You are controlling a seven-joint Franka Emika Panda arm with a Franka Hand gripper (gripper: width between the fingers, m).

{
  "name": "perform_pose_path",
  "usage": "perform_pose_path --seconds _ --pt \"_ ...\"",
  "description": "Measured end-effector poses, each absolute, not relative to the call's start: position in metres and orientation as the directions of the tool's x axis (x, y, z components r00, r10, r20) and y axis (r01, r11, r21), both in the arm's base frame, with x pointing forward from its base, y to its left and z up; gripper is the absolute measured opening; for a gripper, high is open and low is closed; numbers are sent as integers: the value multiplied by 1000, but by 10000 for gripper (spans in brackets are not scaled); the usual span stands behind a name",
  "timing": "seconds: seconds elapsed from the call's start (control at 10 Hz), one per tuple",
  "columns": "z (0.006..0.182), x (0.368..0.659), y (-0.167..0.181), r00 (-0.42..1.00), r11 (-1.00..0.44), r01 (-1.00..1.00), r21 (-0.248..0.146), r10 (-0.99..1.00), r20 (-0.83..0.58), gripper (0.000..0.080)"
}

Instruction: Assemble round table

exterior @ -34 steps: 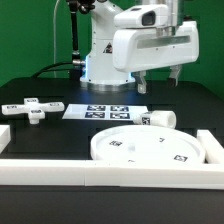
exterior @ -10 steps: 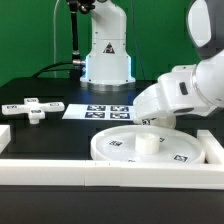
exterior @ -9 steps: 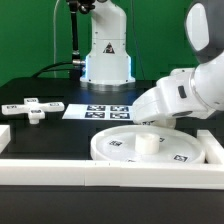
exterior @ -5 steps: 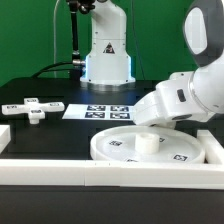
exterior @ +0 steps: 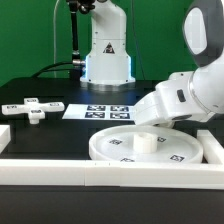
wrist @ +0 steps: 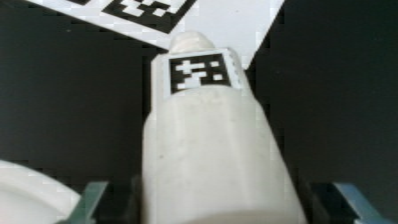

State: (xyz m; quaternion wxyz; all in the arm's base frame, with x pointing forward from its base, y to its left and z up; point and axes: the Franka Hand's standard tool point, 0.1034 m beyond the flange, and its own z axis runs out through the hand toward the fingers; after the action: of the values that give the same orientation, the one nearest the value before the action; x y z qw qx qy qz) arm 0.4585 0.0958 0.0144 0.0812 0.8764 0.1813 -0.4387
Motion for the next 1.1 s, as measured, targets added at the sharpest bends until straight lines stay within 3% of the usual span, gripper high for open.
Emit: perform_pose_path --seconds 0.2,0.4,0.6,0.7,1.0,1.1 --pt "26 460 94 534 -918 394 -30 255 -806 410" --pt "61 464 90 496 -909 412 -61 280 -822 412" --pt "87 468 80 487 -914 402 -59 268 -831 413" --pt "93 474 77 513 -915 399 -53 271 -814 413" --pt "84 480 80 559 -911 409 -50 293 -776 413" --pt "83 491 80 643 -909 415 -37 322 -695 413"
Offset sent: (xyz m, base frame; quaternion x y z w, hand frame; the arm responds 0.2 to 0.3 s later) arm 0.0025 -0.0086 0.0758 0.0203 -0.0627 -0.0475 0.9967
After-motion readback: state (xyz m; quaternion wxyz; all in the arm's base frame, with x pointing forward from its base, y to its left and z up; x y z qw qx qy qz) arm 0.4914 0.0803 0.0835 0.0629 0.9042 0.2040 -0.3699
